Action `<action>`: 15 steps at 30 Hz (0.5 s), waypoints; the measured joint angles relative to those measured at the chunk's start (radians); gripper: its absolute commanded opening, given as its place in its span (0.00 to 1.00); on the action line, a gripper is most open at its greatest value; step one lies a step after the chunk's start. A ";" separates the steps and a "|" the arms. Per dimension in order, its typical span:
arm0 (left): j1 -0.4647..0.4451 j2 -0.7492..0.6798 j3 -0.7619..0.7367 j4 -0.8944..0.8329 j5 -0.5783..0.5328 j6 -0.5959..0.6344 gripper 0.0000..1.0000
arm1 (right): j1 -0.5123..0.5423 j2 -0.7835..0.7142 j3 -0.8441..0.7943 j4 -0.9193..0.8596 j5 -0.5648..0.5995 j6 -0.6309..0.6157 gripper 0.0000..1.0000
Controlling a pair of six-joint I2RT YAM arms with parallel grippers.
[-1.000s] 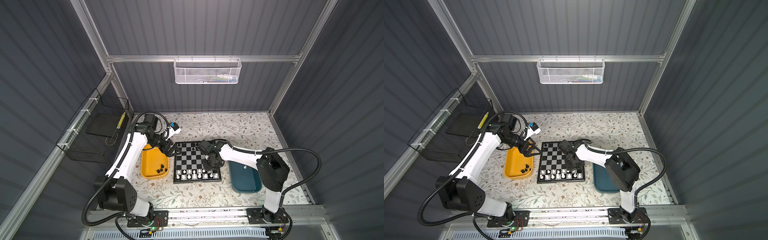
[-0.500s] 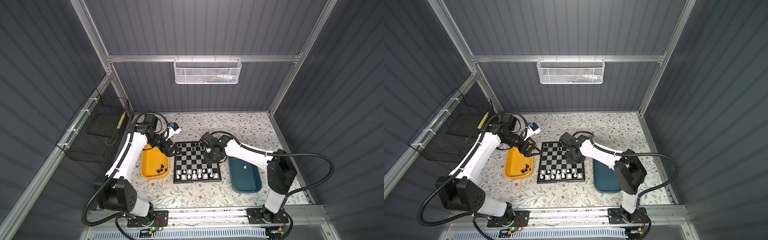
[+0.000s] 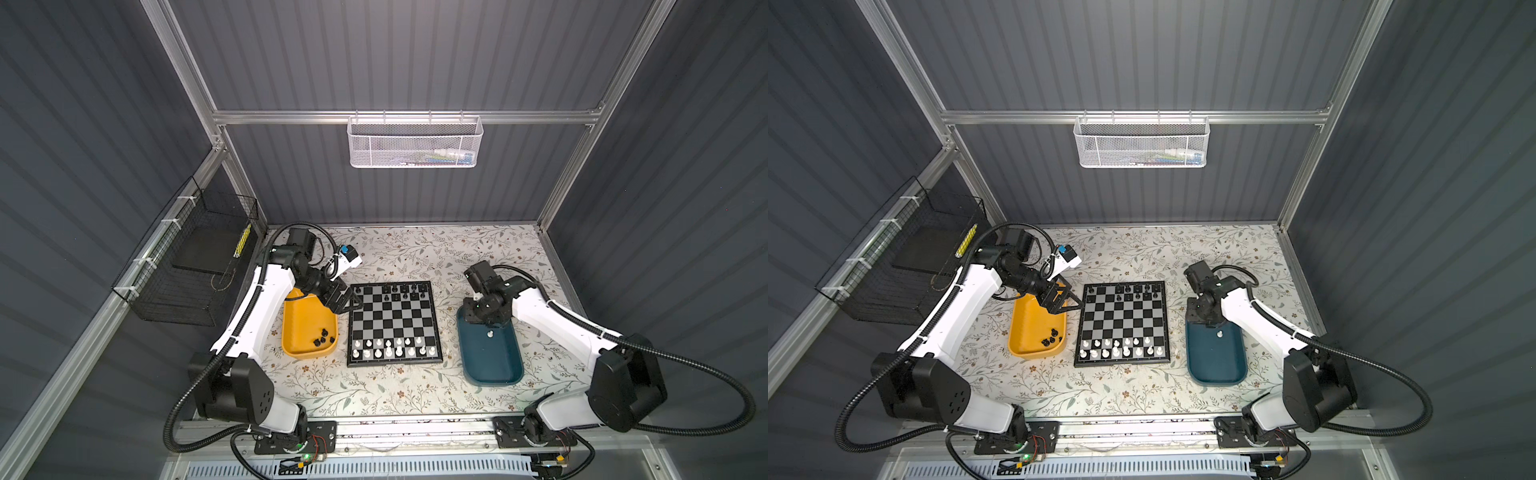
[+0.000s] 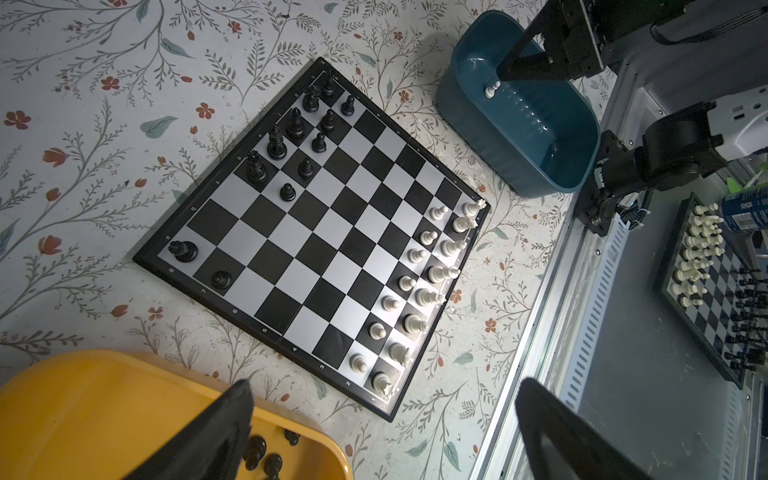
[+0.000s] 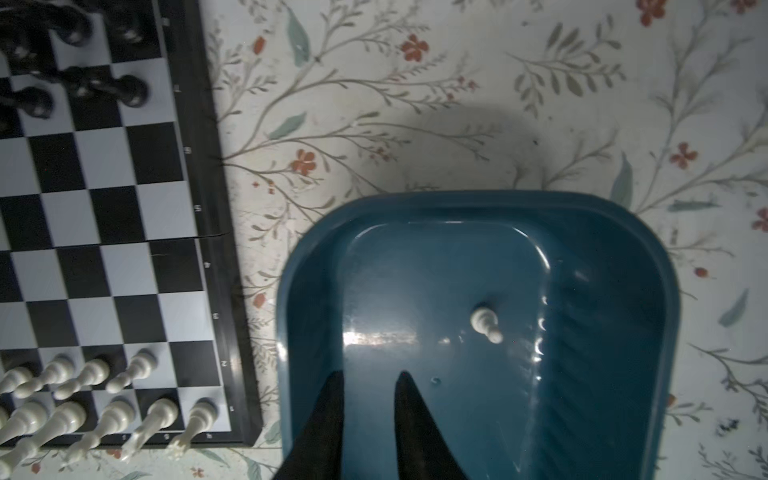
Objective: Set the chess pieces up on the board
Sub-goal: 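Move the open right gripper back over the teal tray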
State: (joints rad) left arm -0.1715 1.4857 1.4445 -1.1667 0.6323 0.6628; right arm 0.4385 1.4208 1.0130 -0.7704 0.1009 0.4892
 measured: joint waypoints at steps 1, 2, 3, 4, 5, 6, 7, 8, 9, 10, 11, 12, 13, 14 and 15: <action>0.000 0.000 0.000 0.000 0.000 0.000 1.00 | -0.019 -0.010 -0.017 0.003 0.000 0.000 0.25; 0.000 0.000 0.000 0.000 0.000 0.000 0.99 | -0.038 -0.019 -0.033 0.007 0.000 0.000 0.25; 0.000 0.000 0.000 0.000 0.000 0.000 1.00 | -0.051 -0.024 -0.045 0.010 -0.001 0.000 0.25; 0.000 0.000 0.000 0.000 0.000 0.000 1.00 | -0.065 -0.028 -0.058 0.015 -0.001 0.000 0.25; 0.000 0.000 0.000 0.000 0.000 0.000 1.00 | -0.075 -0.031 -0.068 0.019 -0.002 0.000 0.25; 0.000 0.000 0.000 0.000 0.000 0.000 1.00 | -0.085 -0.032 -0.077 0.023 -0.004 -0.001 0.25; 0.000 0.000 0.000 0.000 0.000 0.000 1.00 | -0.092 -0.032 -0.085 0.025 -0.005 -0.001 0.25; 0.000 0.000 0.000 0.000 0.000 0.002 0.99 | -0.100 -0.032 -0.093 0.029 -0.007 -0.002 0.25; 0.000 0.000 0.000 -0.001 0.001 0.004 1.00 | -0.105 -0.032 -0.100 0.033 -0.008 -0.003 0.25; 0.000 0.000 0.000 -0.001 0.003 0.007 1.00 | -0.111 -0.032 -0.107 0.038 -0.008 -0.003 0.26; 0.000 0.000 0.000 -0.003 0.005 0.008 1.00 | -0.116 -0.032 -0.112 0.042 -0.008 -0.004 0.25; 0.000 0.000 0.000 -0.006 0.008 0.010 1.00 | -0.119 -0.032 -0.116 0.046 -0.009 -0.005 0.25; 0.000 0.000 0.000 -0.009 0.008 0.011 0.99 | -0.125 -0.032 -0.120 0.050 -0.011 -0.008 0.25; 0.000 0.000 0.000 -0.011 0.011 0.012 0.99 | -0.130 -0.032 -0.124 0.053 -0.012 -0.010 0.25; 0.000 0.000 0.000 -0.012 0.013 0.014 1.00 | -0.135 -0.032 -0.127 0.056 -0.015 -0.012 0.26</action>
State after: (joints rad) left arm -0.1715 1.4857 1.4445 -1.1790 0.6449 0.6765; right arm 0.3035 1.3884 0.8856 -0.7147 0.0856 0.4774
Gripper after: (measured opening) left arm 0.995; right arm 0.254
